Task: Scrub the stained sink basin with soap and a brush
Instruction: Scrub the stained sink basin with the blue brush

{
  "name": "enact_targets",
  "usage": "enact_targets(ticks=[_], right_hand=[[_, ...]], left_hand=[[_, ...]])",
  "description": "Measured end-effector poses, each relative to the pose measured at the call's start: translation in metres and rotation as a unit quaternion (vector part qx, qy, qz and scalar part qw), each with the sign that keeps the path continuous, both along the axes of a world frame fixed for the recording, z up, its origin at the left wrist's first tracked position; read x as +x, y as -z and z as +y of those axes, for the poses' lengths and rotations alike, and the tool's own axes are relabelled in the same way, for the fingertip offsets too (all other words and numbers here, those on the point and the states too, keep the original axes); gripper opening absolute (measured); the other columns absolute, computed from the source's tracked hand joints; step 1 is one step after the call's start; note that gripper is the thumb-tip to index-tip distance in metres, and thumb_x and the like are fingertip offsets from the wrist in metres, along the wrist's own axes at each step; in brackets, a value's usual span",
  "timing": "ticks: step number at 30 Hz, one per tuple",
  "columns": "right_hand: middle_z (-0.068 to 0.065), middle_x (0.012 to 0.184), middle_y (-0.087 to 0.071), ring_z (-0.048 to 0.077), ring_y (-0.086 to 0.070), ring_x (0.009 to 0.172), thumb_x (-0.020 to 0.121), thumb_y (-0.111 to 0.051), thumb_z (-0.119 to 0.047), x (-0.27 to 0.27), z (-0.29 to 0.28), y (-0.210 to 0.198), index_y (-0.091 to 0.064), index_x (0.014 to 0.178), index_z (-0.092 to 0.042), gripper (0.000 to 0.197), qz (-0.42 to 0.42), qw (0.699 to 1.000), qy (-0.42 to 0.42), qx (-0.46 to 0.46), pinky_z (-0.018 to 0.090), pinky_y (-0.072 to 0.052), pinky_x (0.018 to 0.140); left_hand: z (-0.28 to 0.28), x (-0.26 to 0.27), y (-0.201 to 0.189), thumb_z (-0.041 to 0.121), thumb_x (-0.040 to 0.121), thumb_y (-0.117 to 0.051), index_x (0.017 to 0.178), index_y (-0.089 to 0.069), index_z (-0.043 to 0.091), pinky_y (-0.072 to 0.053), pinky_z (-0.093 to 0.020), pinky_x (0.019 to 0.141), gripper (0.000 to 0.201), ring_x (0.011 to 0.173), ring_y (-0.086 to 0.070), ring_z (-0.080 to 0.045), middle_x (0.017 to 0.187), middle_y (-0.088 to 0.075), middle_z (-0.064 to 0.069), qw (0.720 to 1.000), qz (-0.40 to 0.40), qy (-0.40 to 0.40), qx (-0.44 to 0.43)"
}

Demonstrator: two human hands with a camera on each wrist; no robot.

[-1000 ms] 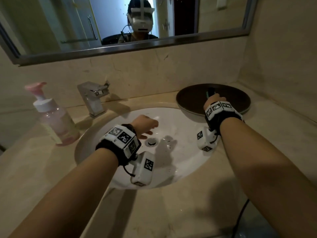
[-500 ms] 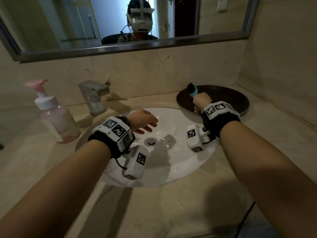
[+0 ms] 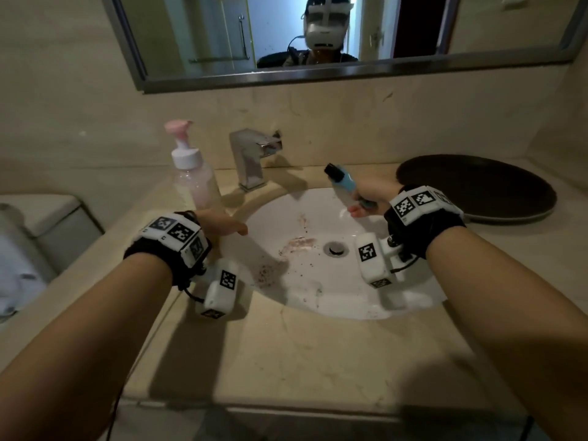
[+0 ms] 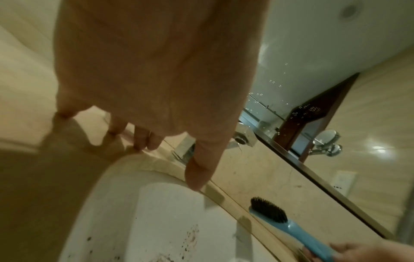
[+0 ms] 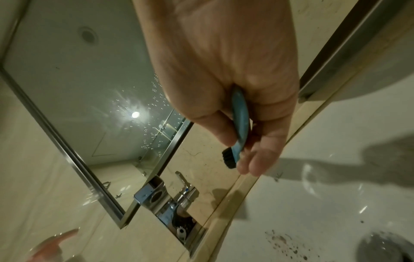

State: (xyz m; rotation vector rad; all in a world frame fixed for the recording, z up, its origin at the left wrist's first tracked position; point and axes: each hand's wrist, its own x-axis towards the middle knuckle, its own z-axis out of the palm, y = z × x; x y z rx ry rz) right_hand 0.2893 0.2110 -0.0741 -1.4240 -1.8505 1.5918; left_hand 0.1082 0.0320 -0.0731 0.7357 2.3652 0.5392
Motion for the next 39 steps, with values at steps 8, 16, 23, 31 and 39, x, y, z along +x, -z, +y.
enact_targets(ticks=[8,16,23,31,39], right_hand=[[0.006,0.069,-0.050,0.014,-0.042,0.049,0.097,-0.037,-0.003,-0.018,-0.003,0.023,-0.052,0.098,0.001,0.016,-0.117,0.987,-0.109,0.031,0.019,-0.038,0.034],[0.010,0.084,-0.056,0.022,-0.048,0.068,0.100,-0.037,-0.020,-0.028,0.001,0.067,-0.051,0.078,-0.007,0.030,-0.317,0.891,-0.229,0.231,0.026,-0.039,0.061],[0.016,0.129,-0.056,0.032,-0.055,0.115,0.100,-0.037,-0.031,-0.032,0.009,0.098,-0.052,0.132,-0.006,0.043,-0.392,0.825,-0.293,0.282,0.037,-0.045,0.099],[0.007,0.084,-0.049,0.015,-0.043,0.059,0.100,-0.033,-0.004,-0.032,0.001,0.090,-0.031,0.147,-0.018,0.048,-0.420,0.790,-0.370,0.250,0.003,-0.035,0.042],[-0.008,0.096,-0.054,0.008,-0.046,0.074,0.098,-0.040,-0.017,-0.025,0.007,0.107,-0.037,0.145,-0.024,0.048,-0.362,0.839,-0.336,0.228,0.014,-0.038,0.065]], left_hand=[[-0.010,-0.006,-0.003,0.014,0.087,-0.061,0.129,-0.045,0.004,-0.044,-0.044,0.099,0.047,0.116,-0.055,-0.036,0.127,-0.055,-0.019,0.999,-0.005,0.033,-0.034],[-0.008,-0.014,0.006,0.025,0.081,-0.067,0.131,-0.045,0.015,-0.045,-0.047,0.101,0.055,0.116,-0.055,-0.030,0.126,-0.057,-0.010,0.998,0.013,0.029,-0.050],[-0.002,-0.021,0.010,0.028,0.083,-0.064,0.120,-0.050,0.008,-0.044,-0.045,0.103,0.044,0.117,-0.055,-0.032,0.127,-0.058,-0.012,0.998,0.009,0.014,-0.055],[-0.002,-0.033,0.007,0.019,0.089,-0.057,0.127,-0.047,0.004,-0.039,-0.044,0.105,0.042,0.122,-0.048,-0.031,0.127,-0.053,-0.017,0.999,-0.035,0.011,-0.030],[0.002,-0.026,0.005,0.024,0.087,-0.061,0.132,-0.045,0.006,-0.041,-0.040,0.105,0.052,0.121,-0.051,-0.028,0.129,-0.055,-0.012,0.997,-0.008,0.008,-0.071]])
